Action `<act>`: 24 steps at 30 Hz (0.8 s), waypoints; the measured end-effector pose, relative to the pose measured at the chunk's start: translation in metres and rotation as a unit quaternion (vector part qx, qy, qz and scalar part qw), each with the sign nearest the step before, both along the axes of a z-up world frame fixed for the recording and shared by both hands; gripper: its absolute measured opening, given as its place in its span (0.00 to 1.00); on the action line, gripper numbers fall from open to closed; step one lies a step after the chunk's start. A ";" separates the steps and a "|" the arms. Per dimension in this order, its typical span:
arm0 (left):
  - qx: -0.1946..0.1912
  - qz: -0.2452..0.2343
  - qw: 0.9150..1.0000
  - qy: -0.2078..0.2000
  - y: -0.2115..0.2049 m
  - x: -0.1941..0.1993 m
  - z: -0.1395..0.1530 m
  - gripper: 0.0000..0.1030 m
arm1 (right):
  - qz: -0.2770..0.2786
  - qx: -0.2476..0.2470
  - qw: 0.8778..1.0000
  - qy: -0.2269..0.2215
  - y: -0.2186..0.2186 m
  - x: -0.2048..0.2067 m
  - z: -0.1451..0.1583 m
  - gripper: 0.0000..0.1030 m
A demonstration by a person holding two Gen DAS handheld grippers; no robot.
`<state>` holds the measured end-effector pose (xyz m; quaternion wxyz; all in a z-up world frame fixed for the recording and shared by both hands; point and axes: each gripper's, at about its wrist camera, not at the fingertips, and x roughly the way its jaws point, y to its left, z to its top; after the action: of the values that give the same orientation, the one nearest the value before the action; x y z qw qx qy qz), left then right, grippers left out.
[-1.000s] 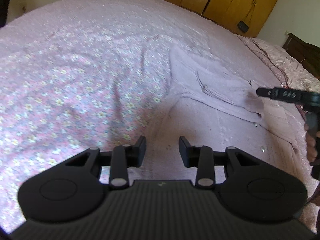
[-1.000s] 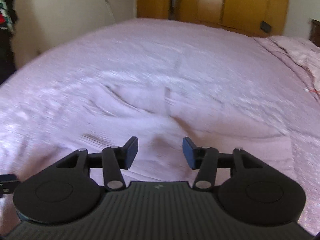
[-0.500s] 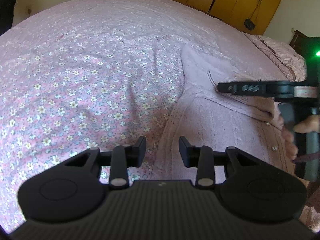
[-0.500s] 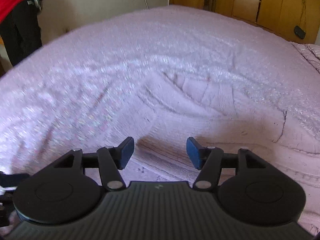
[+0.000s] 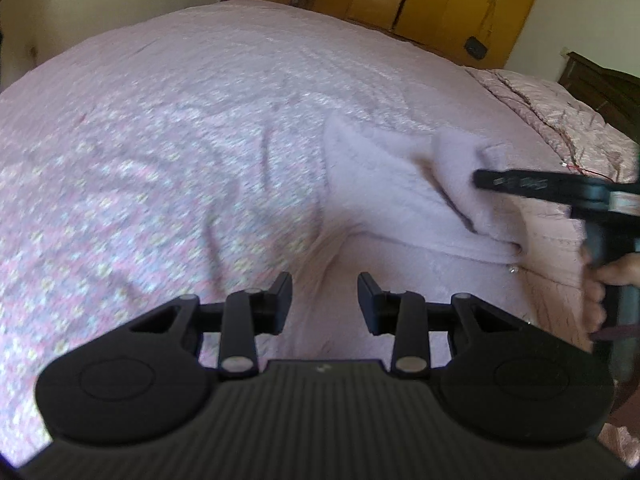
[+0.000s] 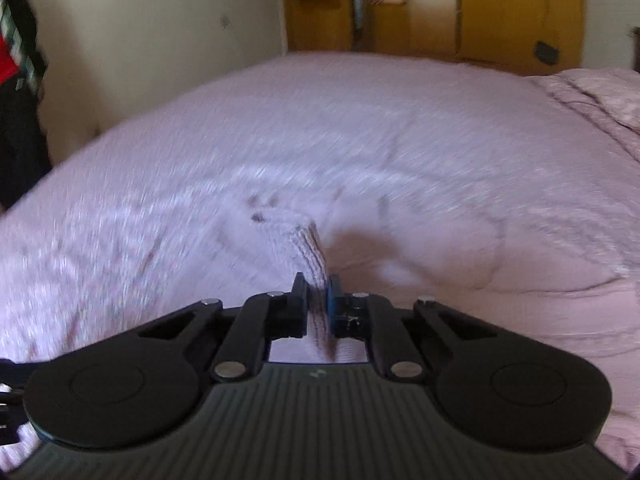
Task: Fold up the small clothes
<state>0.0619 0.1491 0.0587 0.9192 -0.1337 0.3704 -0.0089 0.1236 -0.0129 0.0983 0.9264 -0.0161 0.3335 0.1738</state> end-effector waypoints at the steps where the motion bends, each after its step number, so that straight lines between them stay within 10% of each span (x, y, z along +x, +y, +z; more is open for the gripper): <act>1: 0.000 -0.004 1.000 -0.001 -0.003 0.005 0.001 0.37 | -0.012 0.007 1.000 -0.011 -0.014 -0.002 0.009 0.09; 9: 0.024 -0.042 0.999 -0.001 -0.035 0.044 -0.005 0.37 | -0.111 0.028 0.993 -0.037 -0.116 -0.008 0.024 0.09; 24: 0.039 -0.040 0.998 0.027 -0.050 0.067 -0.034 0.37 | -0.250 0.067 0.964 0.051 -0.225 -0.019 -0.073 0.10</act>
<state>0.1288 0.0991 0.0247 0.9121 -0.0832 0.4005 -0.0272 0.1050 -0.2377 0.0248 0.9212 0.1388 0.3612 -0.0412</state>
